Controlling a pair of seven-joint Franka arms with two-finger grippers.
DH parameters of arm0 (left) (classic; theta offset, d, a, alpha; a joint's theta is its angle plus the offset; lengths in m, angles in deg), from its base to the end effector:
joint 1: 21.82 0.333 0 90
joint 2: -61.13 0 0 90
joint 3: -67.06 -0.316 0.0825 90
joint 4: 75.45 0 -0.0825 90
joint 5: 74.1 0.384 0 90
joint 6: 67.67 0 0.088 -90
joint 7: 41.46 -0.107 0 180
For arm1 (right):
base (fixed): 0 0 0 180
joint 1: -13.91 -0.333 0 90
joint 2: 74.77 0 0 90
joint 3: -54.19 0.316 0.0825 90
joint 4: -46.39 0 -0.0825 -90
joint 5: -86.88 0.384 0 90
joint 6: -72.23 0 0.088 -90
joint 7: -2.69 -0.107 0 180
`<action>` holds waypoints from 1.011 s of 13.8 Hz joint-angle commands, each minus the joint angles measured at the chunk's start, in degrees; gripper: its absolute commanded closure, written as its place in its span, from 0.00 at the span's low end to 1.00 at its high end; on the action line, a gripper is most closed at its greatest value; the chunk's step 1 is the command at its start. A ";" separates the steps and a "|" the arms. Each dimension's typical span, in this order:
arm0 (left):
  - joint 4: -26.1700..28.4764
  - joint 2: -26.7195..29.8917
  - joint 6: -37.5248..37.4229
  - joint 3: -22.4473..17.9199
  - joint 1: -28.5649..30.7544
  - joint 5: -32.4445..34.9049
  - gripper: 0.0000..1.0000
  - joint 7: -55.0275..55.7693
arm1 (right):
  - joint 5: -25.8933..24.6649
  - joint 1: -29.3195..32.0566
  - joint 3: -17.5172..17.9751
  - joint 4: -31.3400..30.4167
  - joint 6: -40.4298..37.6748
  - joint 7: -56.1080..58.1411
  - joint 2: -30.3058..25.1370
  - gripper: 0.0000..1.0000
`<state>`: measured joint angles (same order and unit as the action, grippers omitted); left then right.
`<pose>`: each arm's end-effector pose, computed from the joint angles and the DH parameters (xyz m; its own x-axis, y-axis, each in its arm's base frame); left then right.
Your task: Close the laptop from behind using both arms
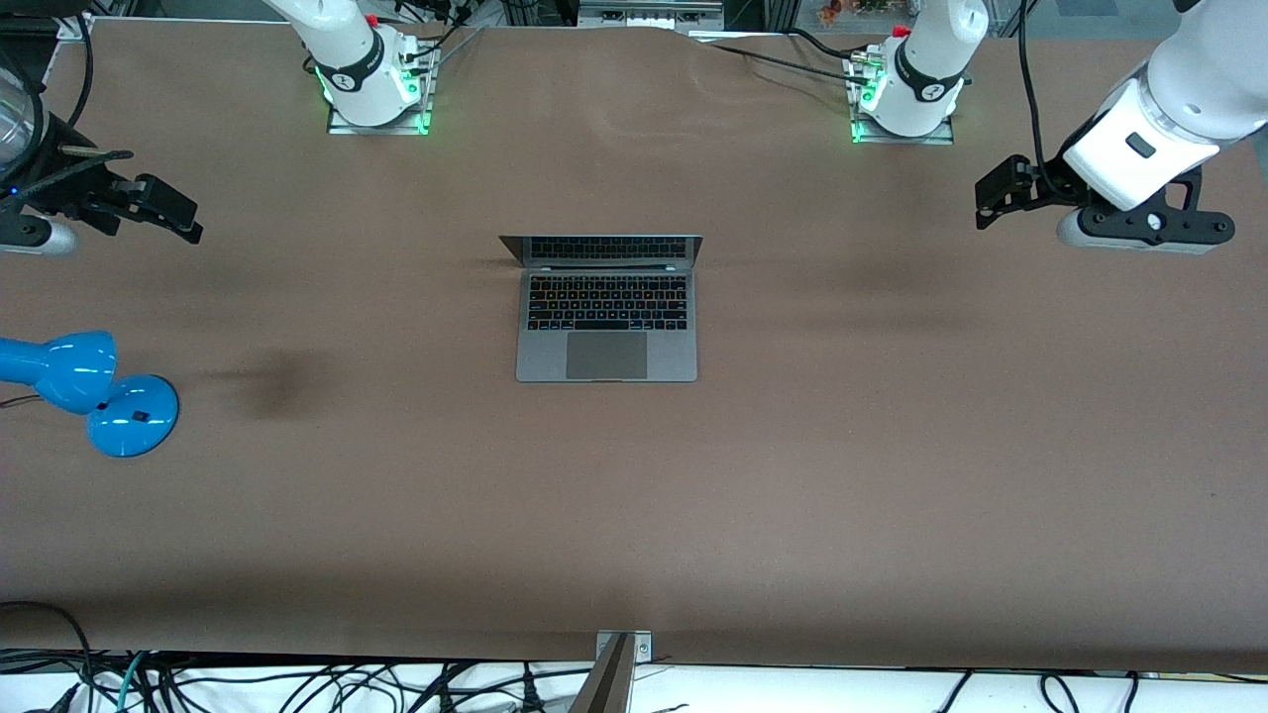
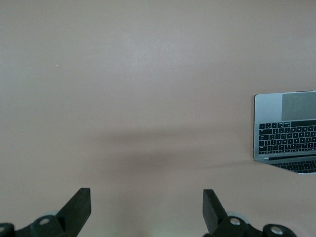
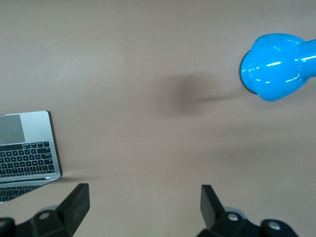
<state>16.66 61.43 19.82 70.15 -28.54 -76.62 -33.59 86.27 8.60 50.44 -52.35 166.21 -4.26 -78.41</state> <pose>0.5381 -0.0981 0.6065 0.9961 -0.0353 -0.0806 -0.0328 -0.9989 0.0329 0.5379 0.0126 0.5929 0.9955 -0.0930 -0.0188 -0.0928 -0.9956 0.0088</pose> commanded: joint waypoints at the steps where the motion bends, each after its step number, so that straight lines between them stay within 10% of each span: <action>1: -2.47 -2.22 -0.66 0.08 0.13 0.59 0.00 -0.14 | -0.62 0.39 0.32 -1.10 -0.29 0.00 -1.19 0.00; 10: -0.53 -2.66 -0.66 4.81 -0.57 -1.00 0.00 6.27 | -0.27 0.13 1.55 -1.10 -0.64 0.18 -0.84 0.00; 14: 0.26 -2.66 -0.92 11.84 -0.57 -1.00 0.00 14.35 | 0.52 0.13 7.25 -1.63 -2.83 -0.69 0.04 0.00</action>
<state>16.48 58.40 19.42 79.38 -29.18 -76.95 -22.69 86.48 8.44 54.72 -52.94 164.34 -4.17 -78.16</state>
